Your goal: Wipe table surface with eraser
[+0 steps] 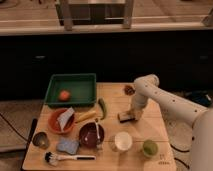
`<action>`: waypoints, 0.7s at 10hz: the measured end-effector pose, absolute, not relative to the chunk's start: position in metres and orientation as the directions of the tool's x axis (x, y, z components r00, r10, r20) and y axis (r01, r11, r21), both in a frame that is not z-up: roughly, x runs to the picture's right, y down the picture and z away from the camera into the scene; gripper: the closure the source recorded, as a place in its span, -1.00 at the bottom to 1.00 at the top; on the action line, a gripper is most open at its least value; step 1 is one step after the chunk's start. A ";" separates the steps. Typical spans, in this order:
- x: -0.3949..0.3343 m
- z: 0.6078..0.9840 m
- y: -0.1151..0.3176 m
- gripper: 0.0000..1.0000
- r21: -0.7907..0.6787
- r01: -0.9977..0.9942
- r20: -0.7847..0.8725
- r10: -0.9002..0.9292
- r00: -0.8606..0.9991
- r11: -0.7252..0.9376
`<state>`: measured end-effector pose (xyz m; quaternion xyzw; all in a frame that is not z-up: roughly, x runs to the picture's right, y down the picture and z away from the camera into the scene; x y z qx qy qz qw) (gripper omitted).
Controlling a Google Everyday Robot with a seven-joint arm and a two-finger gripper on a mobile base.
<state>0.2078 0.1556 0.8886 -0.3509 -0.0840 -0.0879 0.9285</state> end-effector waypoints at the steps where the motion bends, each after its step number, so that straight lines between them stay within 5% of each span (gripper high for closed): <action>1: 0.221 0.892 0.151 0.90 -0.636 0.191 0.193 -0.085 0.978 0.748; 7: 0.214 0.901 0.123 0.90 -0.600 0.212 0.211 -0.102 0.972 0.771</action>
